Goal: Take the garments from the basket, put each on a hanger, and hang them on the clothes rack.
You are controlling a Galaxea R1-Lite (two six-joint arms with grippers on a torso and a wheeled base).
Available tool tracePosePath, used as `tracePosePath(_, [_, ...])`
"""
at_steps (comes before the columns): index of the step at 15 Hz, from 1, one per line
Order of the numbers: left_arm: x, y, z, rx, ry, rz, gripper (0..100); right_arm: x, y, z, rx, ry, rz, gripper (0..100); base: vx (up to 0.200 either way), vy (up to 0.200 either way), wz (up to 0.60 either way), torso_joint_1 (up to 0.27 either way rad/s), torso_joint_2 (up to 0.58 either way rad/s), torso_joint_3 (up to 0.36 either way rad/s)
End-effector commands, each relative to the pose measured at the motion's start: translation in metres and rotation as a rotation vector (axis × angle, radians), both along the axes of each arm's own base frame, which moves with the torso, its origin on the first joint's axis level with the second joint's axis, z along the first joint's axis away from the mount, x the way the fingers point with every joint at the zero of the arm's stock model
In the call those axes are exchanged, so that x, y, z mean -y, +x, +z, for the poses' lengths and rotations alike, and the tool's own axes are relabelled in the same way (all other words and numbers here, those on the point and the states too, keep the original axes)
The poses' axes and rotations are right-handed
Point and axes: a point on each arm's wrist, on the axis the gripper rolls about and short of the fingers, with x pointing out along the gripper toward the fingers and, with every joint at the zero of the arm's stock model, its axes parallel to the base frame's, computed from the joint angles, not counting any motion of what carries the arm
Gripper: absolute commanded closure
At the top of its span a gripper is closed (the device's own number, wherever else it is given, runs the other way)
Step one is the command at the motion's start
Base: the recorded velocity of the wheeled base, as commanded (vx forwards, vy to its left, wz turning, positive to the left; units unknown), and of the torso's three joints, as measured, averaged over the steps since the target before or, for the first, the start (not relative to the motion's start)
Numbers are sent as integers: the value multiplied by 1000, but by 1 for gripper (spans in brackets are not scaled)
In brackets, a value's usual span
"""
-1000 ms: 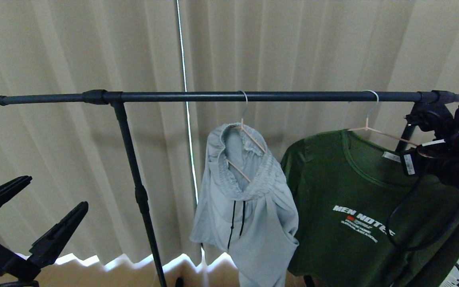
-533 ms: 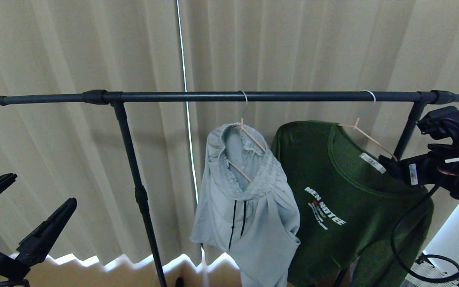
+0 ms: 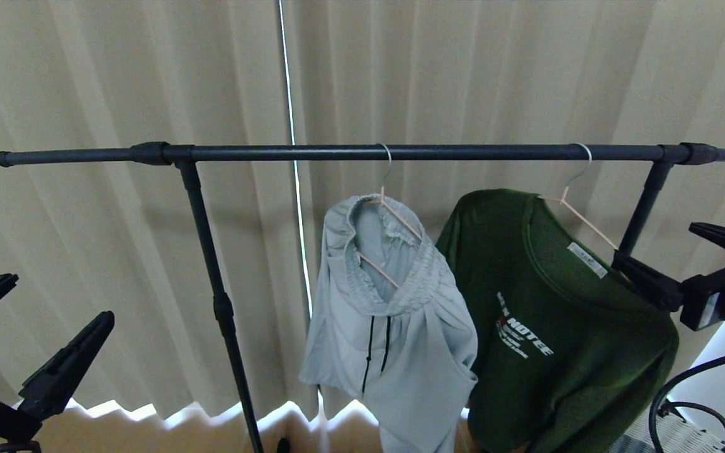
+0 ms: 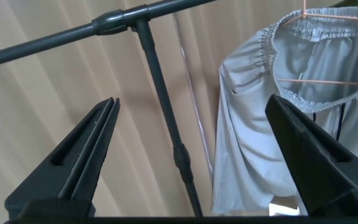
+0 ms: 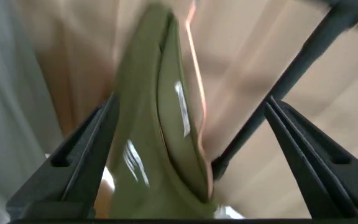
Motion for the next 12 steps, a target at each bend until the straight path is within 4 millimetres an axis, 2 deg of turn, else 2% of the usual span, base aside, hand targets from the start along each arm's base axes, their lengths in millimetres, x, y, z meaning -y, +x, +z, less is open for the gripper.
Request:
tracePosePath(1, [-5,-16,4,51,-36,37,0,2,-30,5,102,12,7,0,0,0,0,0,0,0])
tracePosePath(2, [-6,-20,4,44,-57,43,0,3,-38,4,120,15,7,0,0,0,0,0,0,0])
tracePosePath(4, [-9,-46,-5,26,-69,88,0,6,-73,-10,146,19,36,0,0,0,0,0,0,0])
tracePosePath(6, [-9,-70,-23,-24,-70,122,0,9,-100,-23,176,67,59,0,0,0,0,0,0,0])
tracePosePath(8, [-8,-88,-30,-83,-70,147,0,10,-116,-33,175,127,69,0,0,0,0,0,0,0])
tracePosePath(10, [-7,-108,-42,-178,-75,157,0,11,-131,-28,156,129,89,0,0,0,0,0,0,0])
tracePosePath(12, [-7,-108,-51,-231,-75,159,0,12,-146,-30,129,128,102,0,0,0,0,0,0,0])
